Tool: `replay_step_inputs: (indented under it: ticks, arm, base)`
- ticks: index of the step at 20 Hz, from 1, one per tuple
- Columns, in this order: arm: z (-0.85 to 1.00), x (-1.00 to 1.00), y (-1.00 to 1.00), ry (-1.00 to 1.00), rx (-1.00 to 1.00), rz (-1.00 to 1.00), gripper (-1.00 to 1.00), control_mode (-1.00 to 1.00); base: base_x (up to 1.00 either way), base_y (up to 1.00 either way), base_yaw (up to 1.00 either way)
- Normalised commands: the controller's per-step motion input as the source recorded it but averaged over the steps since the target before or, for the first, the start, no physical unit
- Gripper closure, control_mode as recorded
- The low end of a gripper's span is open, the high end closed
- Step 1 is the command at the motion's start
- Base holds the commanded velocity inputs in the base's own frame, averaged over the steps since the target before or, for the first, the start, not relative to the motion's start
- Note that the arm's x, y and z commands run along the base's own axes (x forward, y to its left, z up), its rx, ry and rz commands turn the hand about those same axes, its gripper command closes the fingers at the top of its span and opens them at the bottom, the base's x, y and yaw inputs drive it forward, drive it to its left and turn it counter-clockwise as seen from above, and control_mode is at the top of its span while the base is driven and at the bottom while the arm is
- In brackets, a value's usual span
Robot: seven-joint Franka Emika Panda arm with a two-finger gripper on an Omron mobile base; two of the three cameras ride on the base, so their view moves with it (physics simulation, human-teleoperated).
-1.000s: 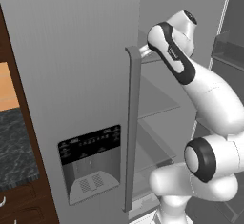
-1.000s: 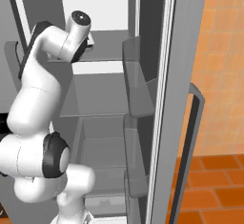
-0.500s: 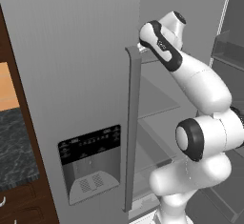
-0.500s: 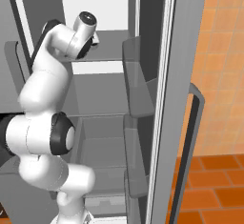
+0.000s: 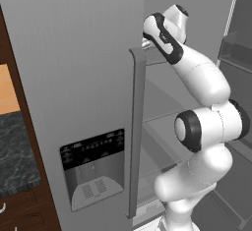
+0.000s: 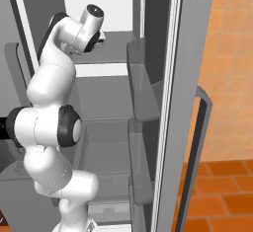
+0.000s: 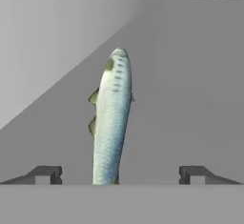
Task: Place one potato and one fish in each tupperware on the nearby counter, to pack two identical lunches.
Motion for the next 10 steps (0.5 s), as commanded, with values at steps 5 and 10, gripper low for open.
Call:
replay_step_inputs:
  ticks: [5,10]
  arm:
    - [-0.1,0.09,0.16,-0.3,0.0,0.0,-1.0,-1.0]
    - [-0.22,0.23,0.22,0.06,0.0,0.0,-1.0,-1.0]
  base:
    - [0.0,0.0,0.0]
    - [0.0,0.0,0.0]
